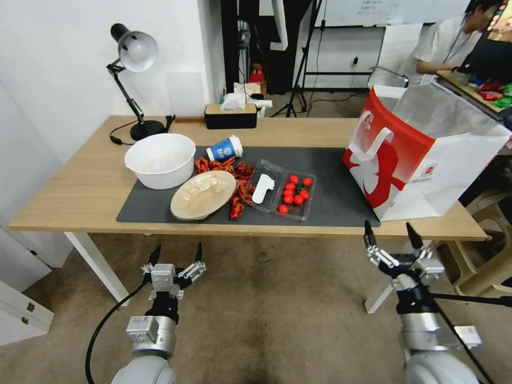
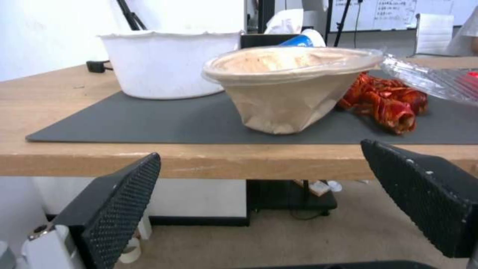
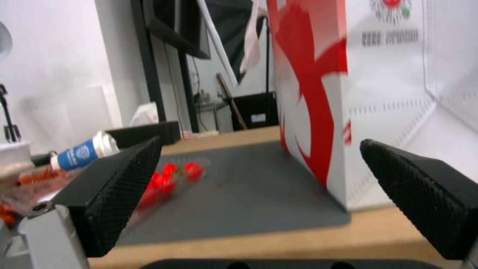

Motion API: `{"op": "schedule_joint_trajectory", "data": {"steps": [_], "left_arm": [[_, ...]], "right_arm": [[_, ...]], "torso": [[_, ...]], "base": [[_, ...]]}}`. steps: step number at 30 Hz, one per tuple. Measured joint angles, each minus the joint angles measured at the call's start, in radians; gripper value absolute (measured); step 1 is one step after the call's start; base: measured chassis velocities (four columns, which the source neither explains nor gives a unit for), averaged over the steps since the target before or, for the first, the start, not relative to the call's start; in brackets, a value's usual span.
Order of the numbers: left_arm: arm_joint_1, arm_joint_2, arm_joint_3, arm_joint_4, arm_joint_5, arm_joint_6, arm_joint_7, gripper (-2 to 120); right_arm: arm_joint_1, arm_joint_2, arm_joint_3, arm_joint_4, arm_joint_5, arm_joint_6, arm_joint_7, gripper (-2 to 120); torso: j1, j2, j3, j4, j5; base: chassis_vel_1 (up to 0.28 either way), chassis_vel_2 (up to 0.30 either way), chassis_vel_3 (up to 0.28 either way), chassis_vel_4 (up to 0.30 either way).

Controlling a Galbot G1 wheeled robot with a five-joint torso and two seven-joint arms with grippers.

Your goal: Pick up the trash from the table and place it into the takeout bag.

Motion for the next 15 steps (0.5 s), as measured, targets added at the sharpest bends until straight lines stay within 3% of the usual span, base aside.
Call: {"op": "schedule_joint_trajectory", "data": {"steps": [6, 15], "left_arm": [[-0.001, -0.006, 0.004, 0.006, 0.001, -0.003, 0.001, 100], [-0.003, -0.007, 0.009, 0.010, 0.006, -0.003, 0.001, 100]], "right_arm": [[-0.007, 0.055, -0.036, -0.039, -0.020, 0.000, -0.002, 100], [-0.007, 0.068, -0.053, -0.065, -0.029, -0.002, -0.004, 100]], "torso": [[0.000, 0.000, 0.000, -0.0001, 0.0000], [0.000, 0.000, 0.000, -0.0001, 0.0001]], "base": [[0.000, 0.000, 0.000, 0.000], [0.000, 0.000, 0.000, 0.000]]}}
